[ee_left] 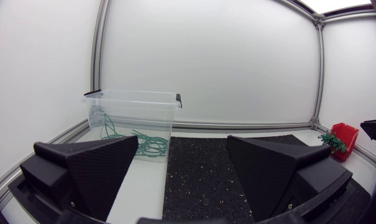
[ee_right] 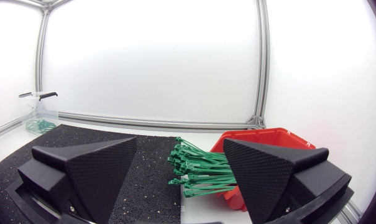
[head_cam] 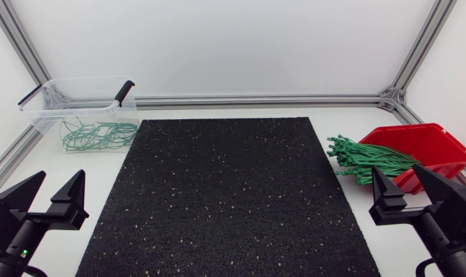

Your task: Take a green cable tie from the red box, thread the tail through the head to close it, then place it in the transparent bin on the left.

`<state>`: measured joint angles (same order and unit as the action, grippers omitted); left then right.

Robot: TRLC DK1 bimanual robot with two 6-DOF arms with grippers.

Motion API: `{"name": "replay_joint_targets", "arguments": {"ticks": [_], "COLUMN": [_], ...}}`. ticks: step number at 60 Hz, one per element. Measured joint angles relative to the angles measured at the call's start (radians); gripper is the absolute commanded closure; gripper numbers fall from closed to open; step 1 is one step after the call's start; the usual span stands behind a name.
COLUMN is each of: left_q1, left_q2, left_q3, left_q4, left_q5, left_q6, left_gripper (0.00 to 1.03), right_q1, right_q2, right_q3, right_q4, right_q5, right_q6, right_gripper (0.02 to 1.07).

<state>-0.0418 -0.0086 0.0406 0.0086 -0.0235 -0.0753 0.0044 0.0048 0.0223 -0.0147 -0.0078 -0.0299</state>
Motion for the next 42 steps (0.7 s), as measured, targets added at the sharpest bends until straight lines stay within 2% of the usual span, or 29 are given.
{"name": "replay_joint_targets", "arguments": {"ticks": [29, 42], "left_q1": [0.0, 0.0], "left_q2": [0.0, 0.0], "left_q3": [0.0, 0.0], "left_q4": [0.0, 0.0], "left_q5": [0.0, 0.0], "left_q6": [0.0, 0.0], "left_gripper": [0.04, 0.04], "right_q1": [0.0, -0.001], "right_q2": [0.0, 0.071], "right_q3": [0.006, 0.144], "right_q4": [-0.004, -0.039], "right_q5": [0.013, 0.04], "right_q6": [0.0, 0.0], "right_gripper": [0.06, 0.06]}}
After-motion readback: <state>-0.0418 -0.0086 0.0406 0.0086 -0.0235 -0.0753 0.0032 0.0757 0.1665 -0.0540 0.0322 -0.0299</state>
